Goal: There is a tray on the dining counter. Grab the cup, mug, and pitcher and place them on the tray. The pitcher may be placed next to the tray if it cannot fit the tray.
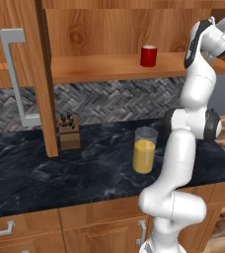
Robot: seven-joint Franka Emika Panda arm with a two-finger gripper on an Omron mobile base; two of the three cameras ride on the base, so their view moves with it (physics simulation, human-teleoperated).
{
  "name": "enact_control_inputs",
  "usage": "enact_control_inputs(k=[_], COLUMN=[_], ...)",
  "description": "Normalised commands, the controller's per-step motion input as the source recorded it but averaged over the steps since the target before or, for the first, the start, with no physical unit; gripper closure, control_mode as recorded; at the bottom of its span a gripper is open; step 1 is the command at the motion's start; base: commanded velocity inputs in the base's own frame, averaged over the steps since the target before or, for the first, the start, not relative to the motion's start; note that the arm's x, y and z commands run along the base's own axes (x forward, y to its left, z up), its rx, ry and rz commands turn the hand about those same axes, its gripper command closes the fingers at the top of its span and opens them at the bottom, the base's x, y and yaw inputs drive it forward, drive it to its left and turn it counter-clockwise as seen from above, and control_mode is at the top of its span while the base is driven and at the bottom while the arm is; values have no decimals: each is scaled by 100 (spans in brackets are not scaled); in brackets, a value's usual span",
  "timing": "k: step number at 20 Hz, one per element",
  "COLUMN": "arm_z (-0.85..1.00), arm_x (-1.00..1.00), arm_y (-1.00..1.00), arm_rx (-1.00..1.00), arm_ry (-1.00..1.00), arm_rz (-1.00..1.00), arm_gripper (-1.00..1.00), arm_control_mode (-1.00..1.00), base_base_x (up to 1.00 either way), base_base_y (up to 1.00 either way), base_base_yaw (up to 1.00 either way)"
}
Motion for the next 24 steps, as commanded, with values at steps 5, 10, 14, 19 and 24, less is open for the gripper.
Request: enact_control_inputs(k=[5, 10, 14, 19, 24], arm_z=[-6, -4, -13, -27, -32], arm_x=[-22, -46, -46, -44, -50], arm_y=[0, 0, 0, 0, 3], arm_rx=[0, 0, 0, 0, 0], arm_ry=[0, 0, 0, 0, 0], arm_rz=[0, 0, 0, 0, 0], arm_gripper=[100, 100, 100, 100, 100], arm_control_mode=[-100, -100, -100, -100, -100], base_base_x=[0, 0, 0, 0, 0], base_base_y=[0, 0, 0, 0, 0], base_base_yaw=[0, 0, 0, 0, 0])
